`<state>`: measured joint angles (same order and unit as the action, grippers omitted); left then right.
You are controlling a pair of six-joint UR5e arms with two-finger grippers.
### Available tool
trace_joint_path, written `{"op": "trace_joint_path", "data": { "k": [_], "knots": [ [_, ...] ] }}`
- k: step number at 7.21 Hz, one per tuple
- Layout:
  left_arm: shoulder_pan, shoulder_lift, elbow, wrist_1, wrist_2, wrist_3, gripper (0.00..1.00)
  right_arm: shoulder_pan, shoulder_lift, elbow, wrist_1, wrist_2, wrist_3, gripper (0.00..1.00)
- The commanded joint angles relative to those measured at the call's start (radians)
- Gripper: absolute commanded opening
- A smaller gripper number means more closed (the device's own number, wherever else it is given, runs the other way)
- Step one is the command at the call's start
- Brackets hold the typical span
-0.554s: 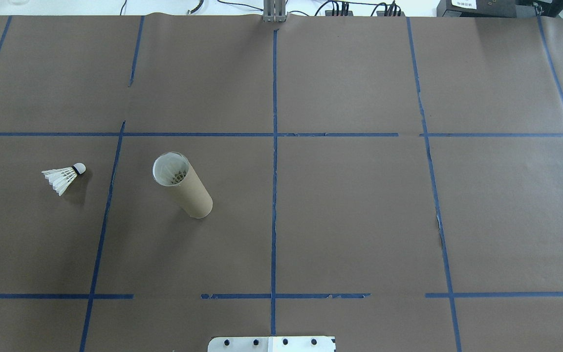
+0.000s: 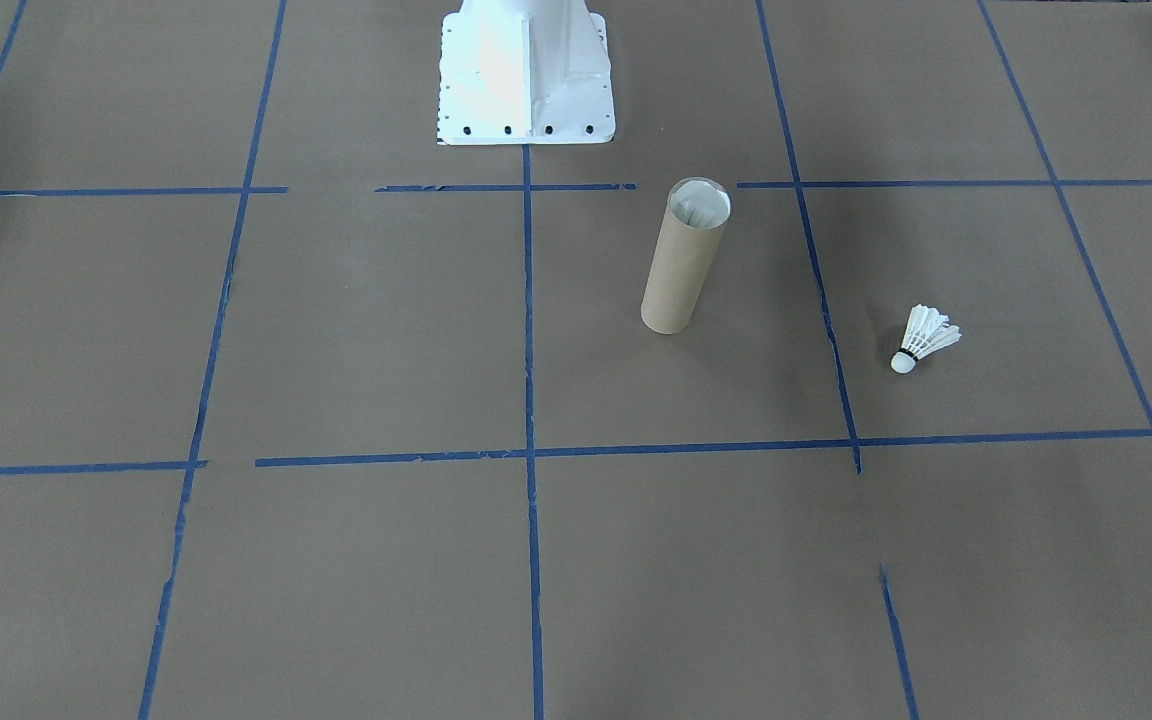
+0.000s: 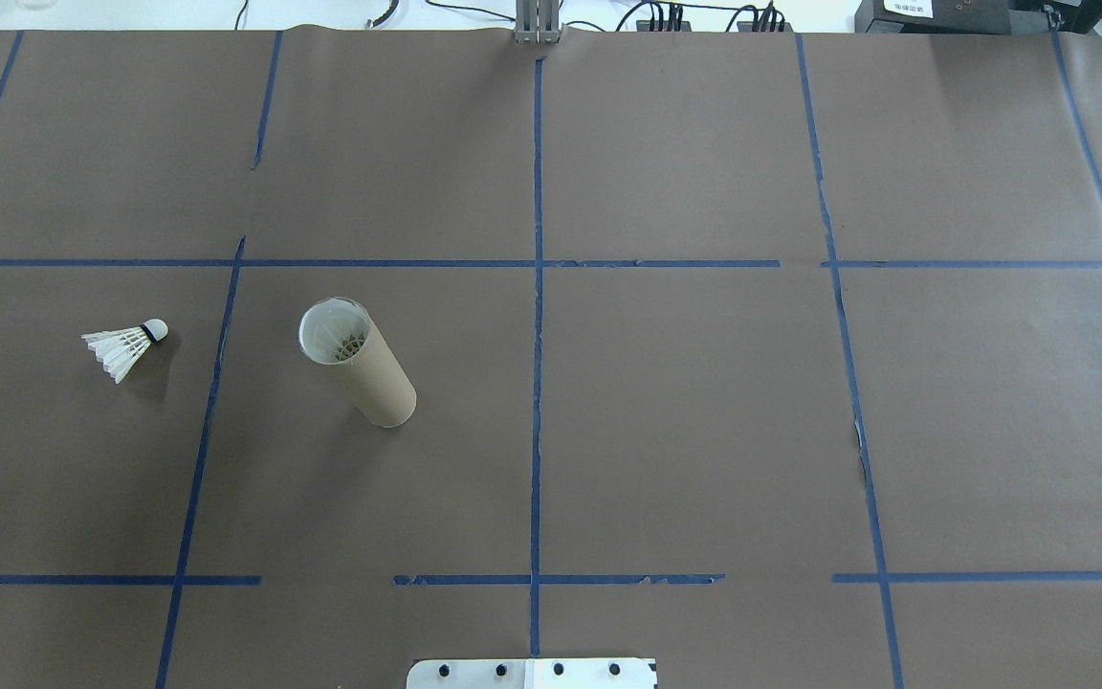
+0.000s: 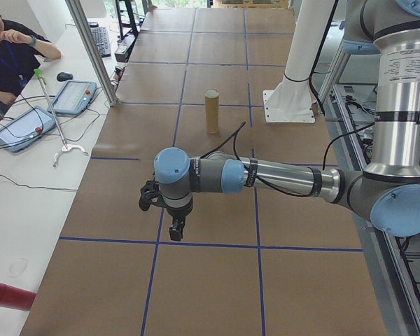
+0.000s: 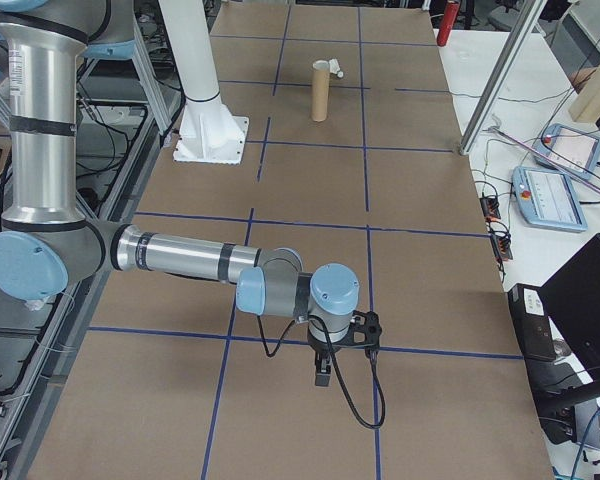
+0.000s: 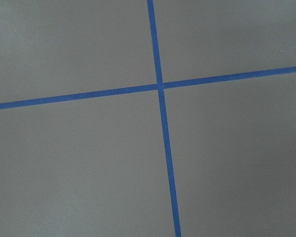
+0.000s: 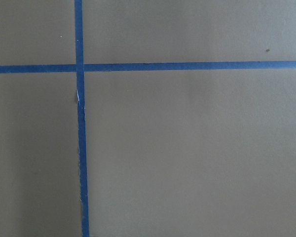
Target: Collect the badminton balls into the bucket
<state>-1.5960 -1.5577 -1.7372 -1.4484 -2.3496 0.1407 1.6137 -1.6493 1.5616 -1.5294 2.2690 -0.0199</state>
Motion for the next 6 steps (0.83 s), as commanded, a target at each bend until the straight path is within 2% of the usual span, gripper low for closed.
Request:
{"op": "trace_joint_path", "data": {
  "k": [1, 4, 6],
  "knots": [
    [0.002, -0.079, 0.020, -0.004, -0.003, -0.006, 1.00, 0.000, 0.000, 0.000, 0.000, 0.001, 0.000, 1.00],
    [0.004, -0.133, 0.088, -0.088, -0.013, -0.016, 1.00, 0.000, 0.000, 0.000, 0.000, 0.001, 0.000, 1.00],
    [0.028, -0.108, 0.131, -0.301, -0.023, -0.229, 1.00, 0.000, -0.001, 0.000, 0.000, 0.000, 0.000, 1.00]
  ]
}}
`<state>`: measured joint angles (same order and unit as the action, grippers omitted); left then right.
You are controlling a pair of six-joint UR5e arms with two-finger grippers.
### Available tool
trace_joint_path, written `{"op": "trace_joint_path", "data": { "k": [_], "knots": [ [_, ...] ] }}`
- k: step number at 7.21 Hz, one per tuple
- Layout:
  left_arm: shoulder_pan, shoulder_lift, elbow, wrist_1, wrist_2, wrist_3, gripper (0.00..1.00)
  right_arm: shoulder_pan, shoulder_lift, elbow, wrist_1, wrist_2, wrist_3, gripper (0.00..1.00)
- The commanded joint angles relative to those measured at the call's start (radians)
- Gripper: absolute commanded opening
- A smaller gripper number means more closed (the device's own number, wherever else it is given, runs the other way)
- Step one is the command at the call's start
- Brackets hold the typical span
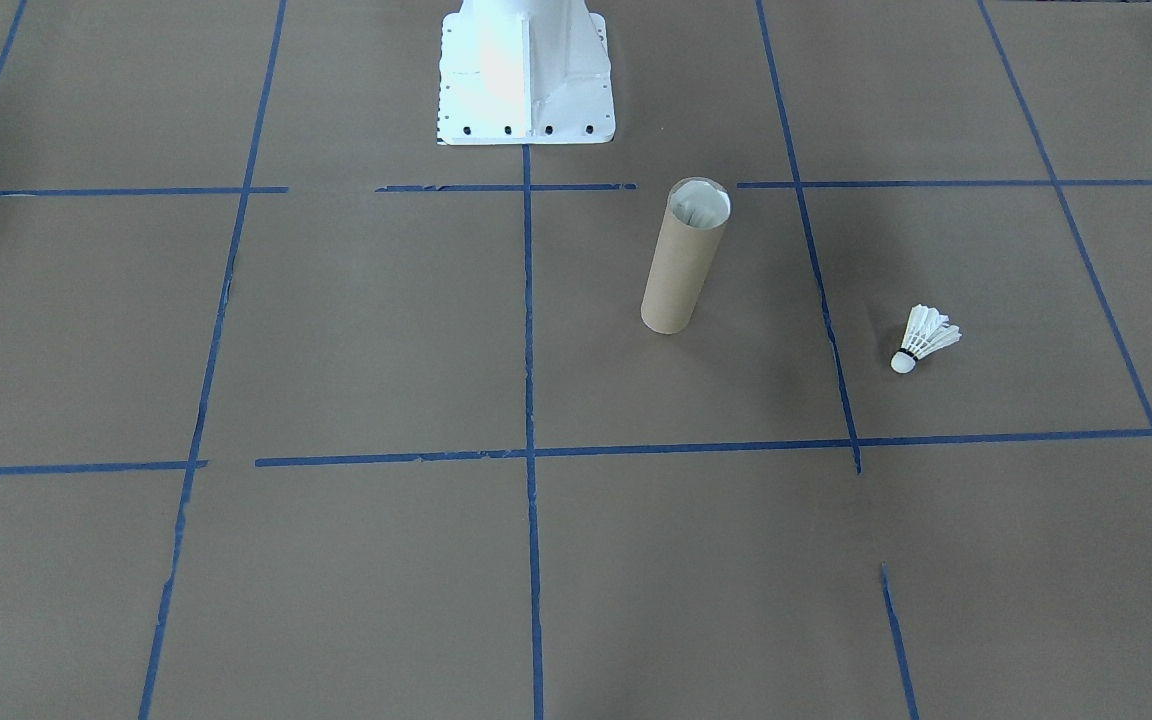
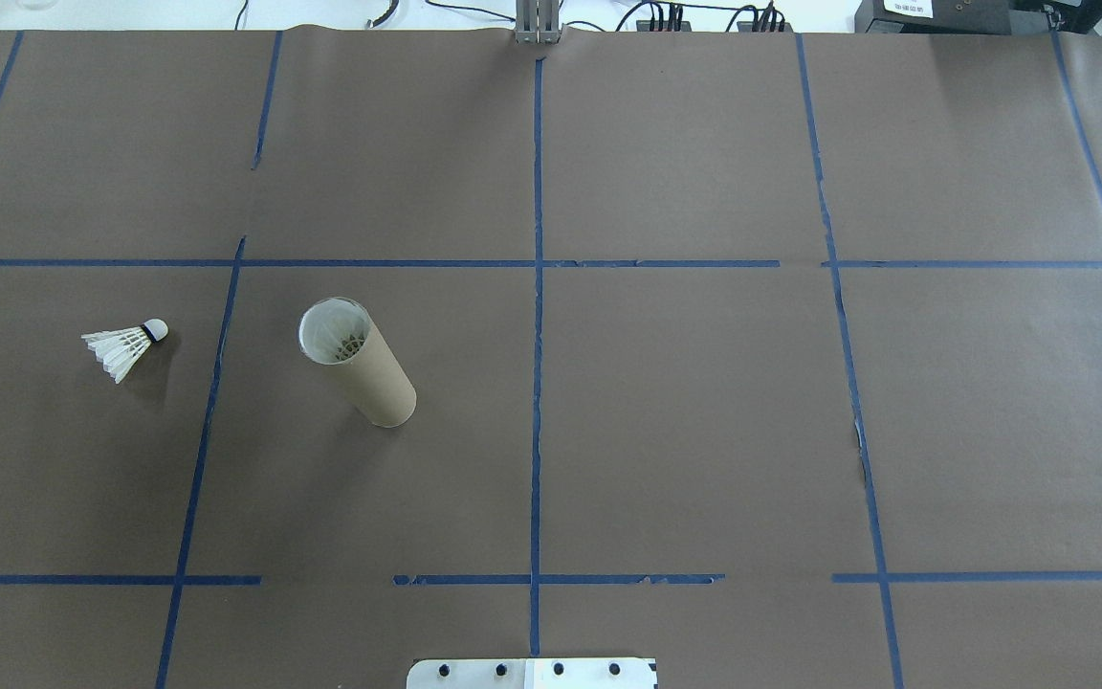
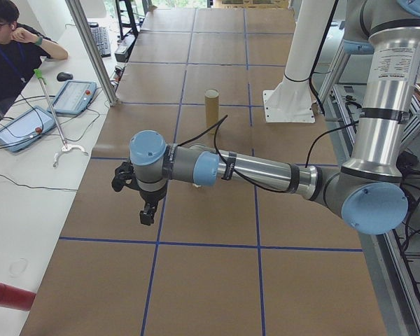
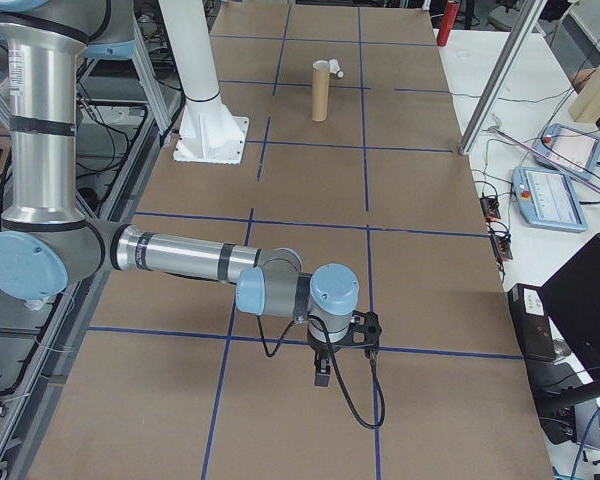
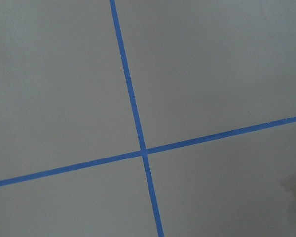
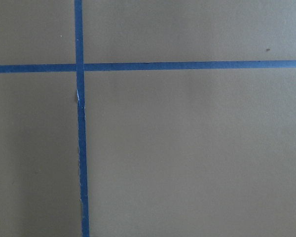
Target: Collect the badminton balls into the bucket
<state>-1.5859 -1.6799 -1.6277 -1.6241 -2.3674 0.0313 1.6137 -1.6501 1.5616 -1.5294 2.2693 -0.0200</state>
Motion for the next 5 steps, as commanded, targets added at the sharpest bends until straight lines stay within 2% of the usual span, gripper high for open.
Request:
{"op": "trace_joint_path", "data": {
  "k": [1, 3, 4, 5],
  "knots": [
    [0.083, 0.049, 0.022, -0.222, -0.003, -0.186, 1.00, 0.000, 0.001, 0.000, 0.000, -0.001, 0.000, 1.00],
    [0.174, 0.118, 0.032, -0.406, 0.005, -0.333, 1.00, 0.000, 0.001, -0.002, 0.000, -0.001, 0.000, 1.00],
    [0.220, 0.172, 0.041, -0.571, 0.016, -0.466, 1.00, 0.000, 0.001, -0.002, 0.000, -0.001, 0.000, 1.00],
    [0.287, 0.205, 0.048, -0.724, 0.066, -0.654, 1.00, 0.000, 0.001, -0.002, 0.000, 0.001, 0.000, 1.00]
  ]
}}
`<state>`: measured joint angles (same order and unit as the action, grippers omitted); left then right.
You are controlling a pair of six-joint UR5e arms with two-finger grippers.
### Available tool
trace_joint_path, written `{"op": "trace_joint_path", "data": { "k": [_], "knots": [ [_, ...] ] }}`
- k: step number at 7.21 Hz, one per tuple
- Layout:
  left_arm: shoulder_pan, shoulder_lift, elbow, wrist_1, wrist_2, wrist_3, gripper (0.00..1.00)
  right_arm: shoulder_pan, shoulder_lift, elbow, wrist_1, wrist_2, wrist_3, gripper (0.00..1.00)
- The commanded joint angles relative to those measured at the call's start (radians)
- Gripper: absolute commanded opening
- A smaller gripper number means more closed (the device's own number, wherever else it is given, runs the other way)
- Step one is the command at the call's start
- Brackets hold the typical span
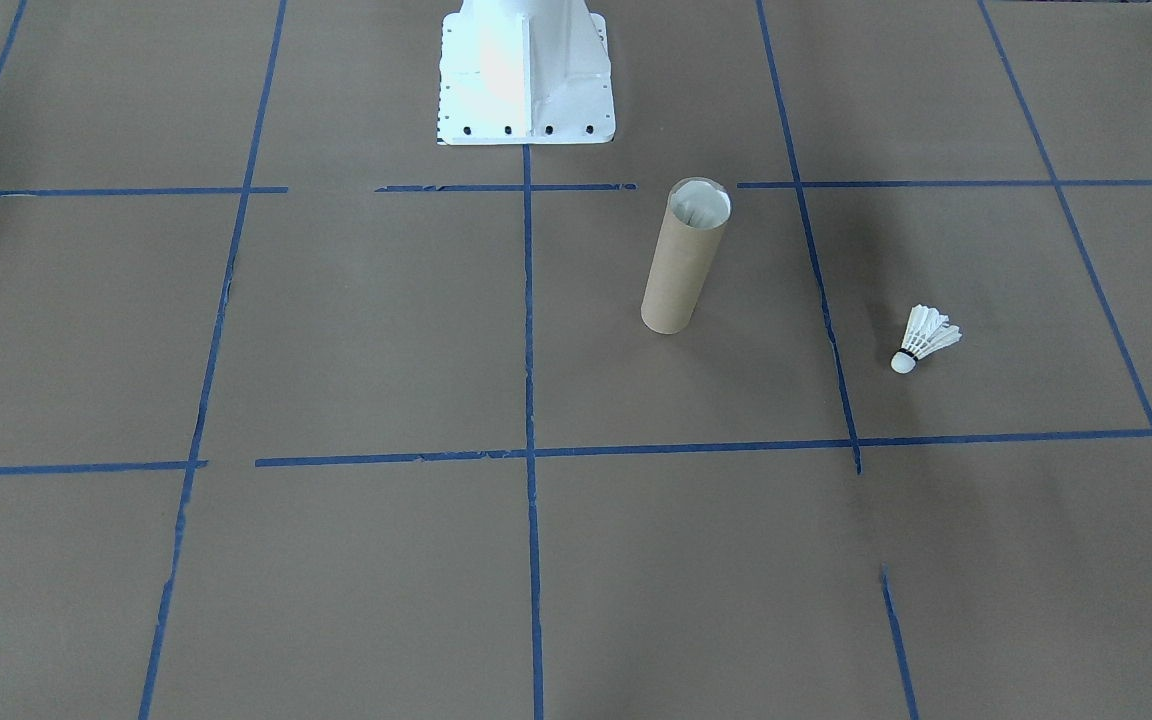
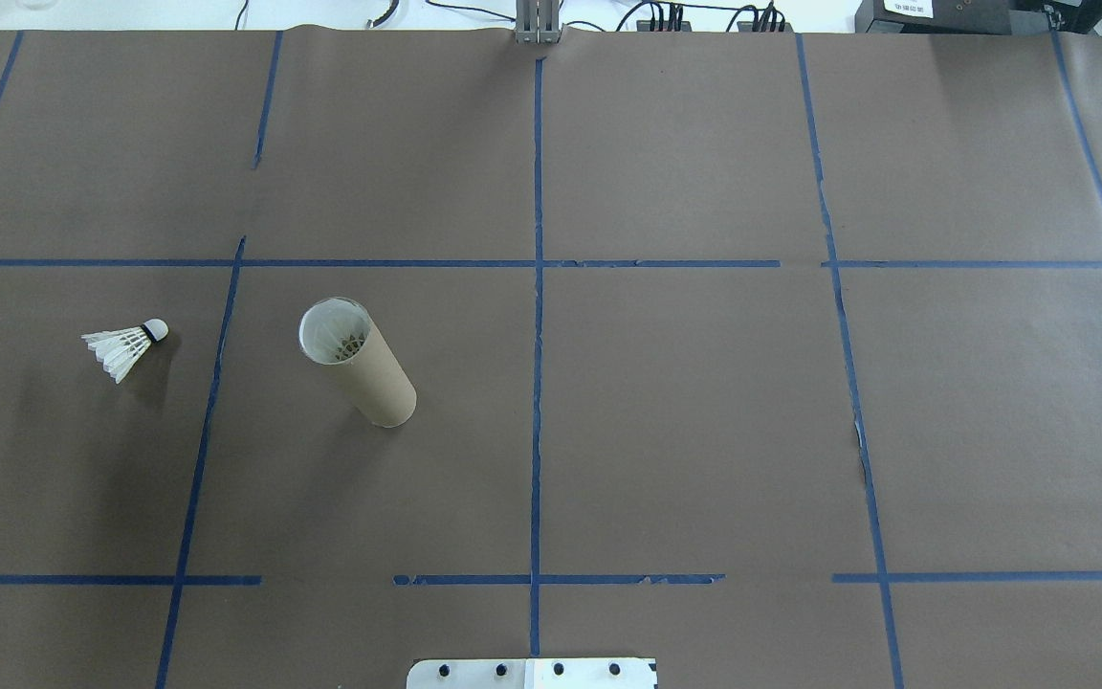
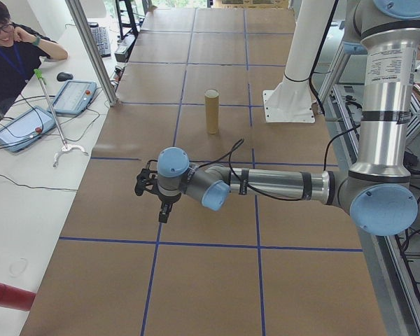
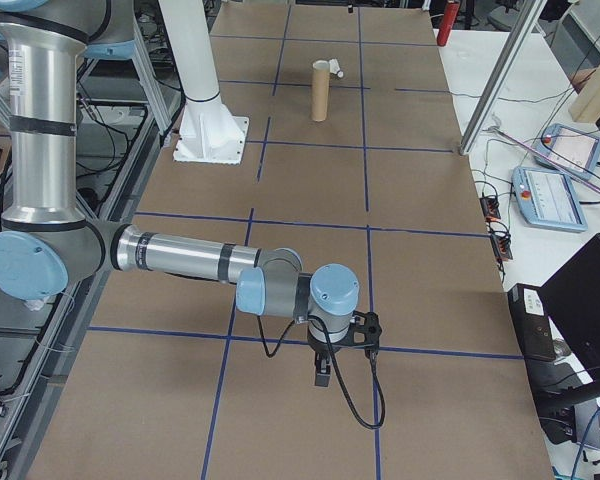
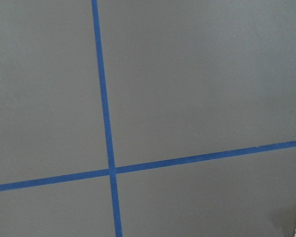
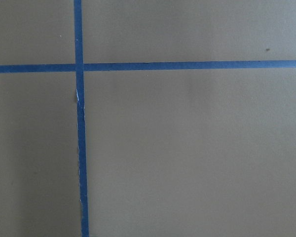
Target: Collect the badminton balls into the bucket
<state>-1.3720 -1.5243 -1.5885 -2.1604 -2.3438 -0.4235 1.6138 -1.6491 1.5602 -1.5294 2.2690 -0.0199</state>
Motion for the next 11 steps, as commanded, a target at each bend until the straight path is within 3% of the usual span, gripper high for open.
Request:
{"op": "trace_joint_path", "data": {
  "k": [1, 3, 5, 7, 9, 10, 11],
  "knots": [
    [0.124, 0.065, 0.027, -0.302, 0.055, -0.344, 1.00, 0.000, 0.000, 0.000, 0.000, 0.000, 0.000, 1.00],
    [0.136, 0.119, 0.045, -0.586, 0.046, -0.706, 1.00, 0.000, 0.000, 0.000, 0.000, 0.000, 0.000, 1.00],
    [0.198, 0.124, 0.050, -0.785, 0.061, -1.060, 1.00, 0.000, 0.000, 0.001, 0.000, 0.000, 0.000, 1.00],
    [0.325, 0.118, 0.050, -0.860, 0.237, -1.280, 1.00, 0.000, 0.000, 0.000, 0.000, 0.000, 0.000, 1.00],
    [0.414, 0.110, 0.050, -0.863, 0.303, -1.392, 1.00, 0.000, 0.000, 0.000, 0.000, 0.000, 0.000, 1.00],
    [0.507, 0.101, 0.050, -0.883, 0.440, -1.478, 1.00, 0.000, 0.000, 0.001, 0.000, 0.000, 0.000, 1.00],
    [0.545, 0.069, 0.061, -0.880, 0.483, -1.501, 1.00, 0.000, 0.000, 0.000, 0.000, 0.000, 0.000, 1.00]
  ]
}}
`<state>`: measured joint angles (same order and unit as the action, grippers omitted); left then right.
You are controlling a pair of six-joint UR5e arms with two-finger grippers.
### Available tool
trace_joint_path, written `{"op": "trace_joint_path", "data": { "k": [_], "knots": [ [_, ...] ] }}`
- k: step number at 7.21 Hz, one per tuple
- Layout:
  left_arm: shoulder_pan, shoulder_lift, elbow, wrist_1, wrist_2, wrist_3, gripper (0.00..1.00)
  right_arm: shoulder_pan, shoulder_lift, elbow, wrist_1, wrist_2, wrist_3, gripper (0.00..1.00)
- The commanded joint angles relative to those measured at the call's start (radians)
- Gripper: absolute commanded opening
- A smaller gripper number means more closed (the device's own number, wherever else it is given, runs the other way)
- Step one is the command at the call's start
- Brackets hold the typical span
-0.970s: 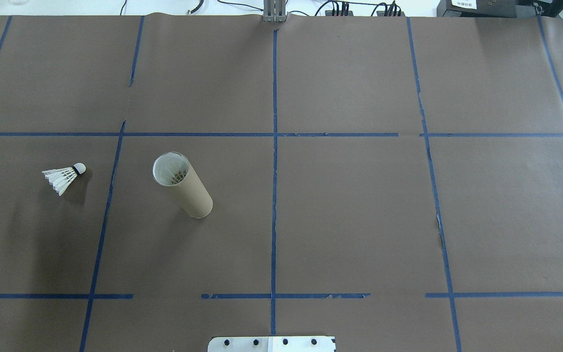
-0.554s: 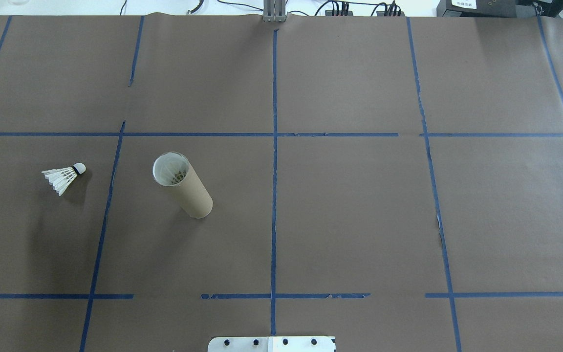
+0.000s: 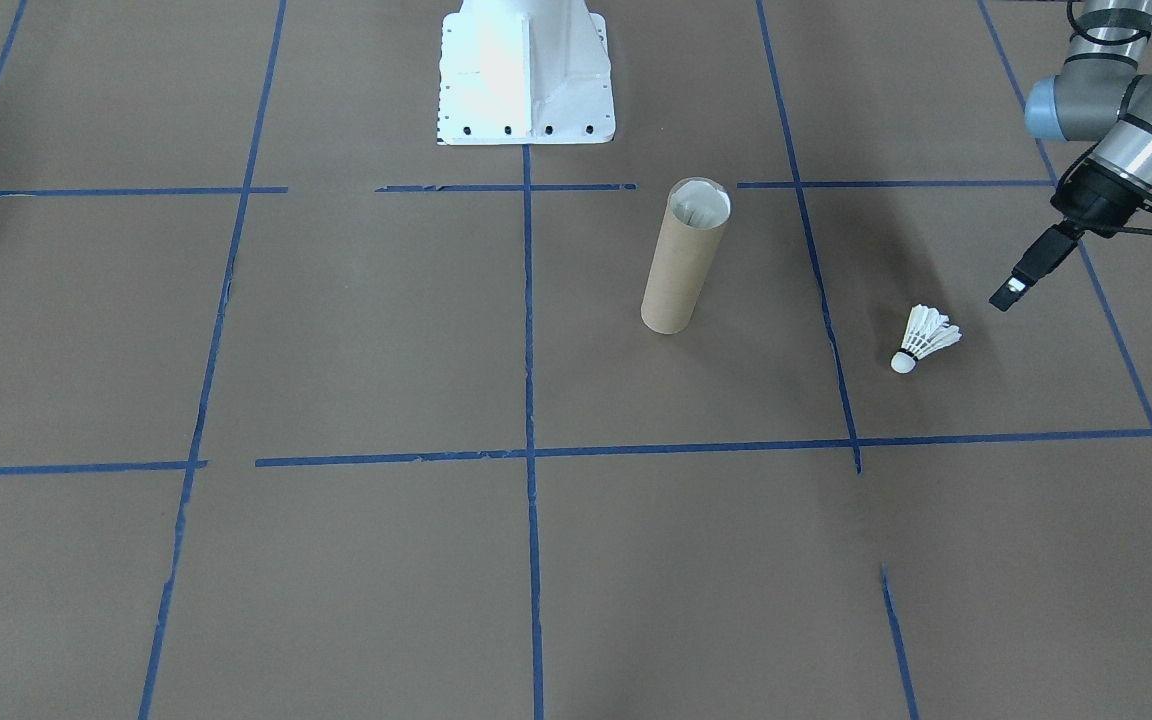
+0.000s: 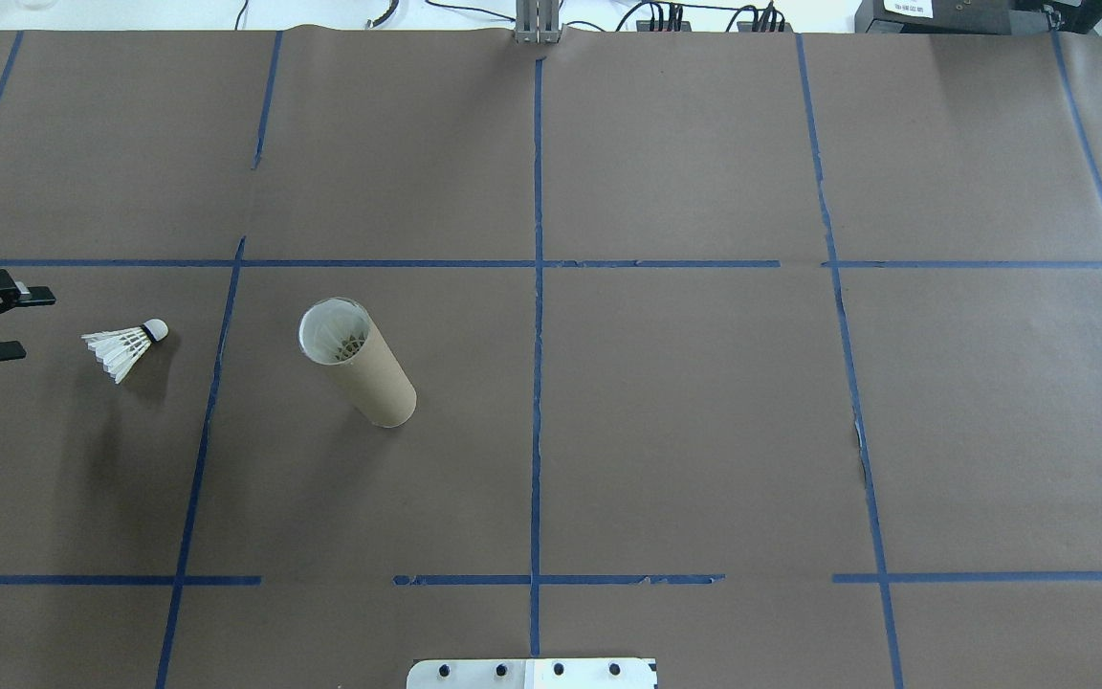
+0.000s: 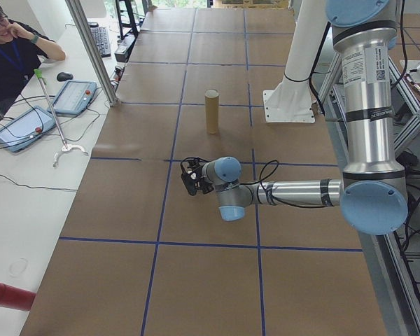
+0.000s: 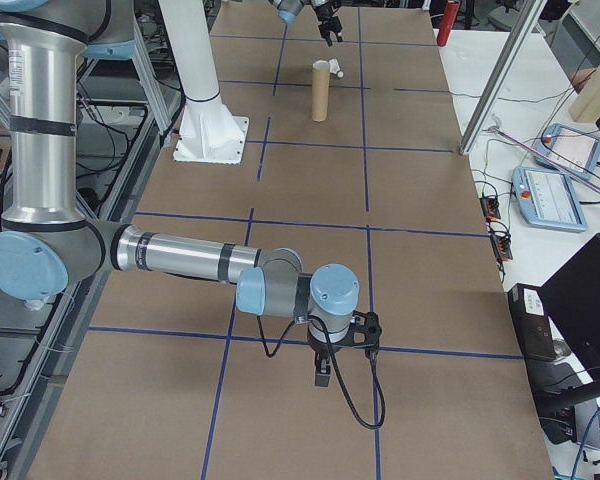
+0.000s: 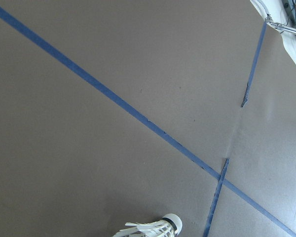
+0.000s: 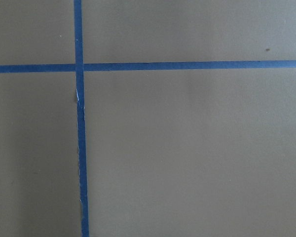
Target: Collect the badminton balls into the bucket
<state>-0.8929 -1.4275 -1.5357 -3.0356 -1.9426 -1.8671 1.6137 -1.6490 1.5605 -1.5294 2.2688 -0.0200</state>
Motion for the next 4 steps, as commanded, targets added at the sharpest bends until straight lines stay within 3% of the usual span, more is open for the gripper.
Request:
{"op": "trace_joint_path", "data": {
  "k": [1, 4],
  "knots": [
    [0.071, -0.056, 0.038, -0.009, 0.083, -0.097, 1.00, 0.000, -0.002, 0.001, 0.000, 0.000, 0.000, 1.00],
    [0.089, -0.073, 0.081, -0.009, 0.085, -0.113, 1.00, 0.000, 0.000, 0.001, 0.000, 0.000, 0.000, 1.00]
  ]
}}
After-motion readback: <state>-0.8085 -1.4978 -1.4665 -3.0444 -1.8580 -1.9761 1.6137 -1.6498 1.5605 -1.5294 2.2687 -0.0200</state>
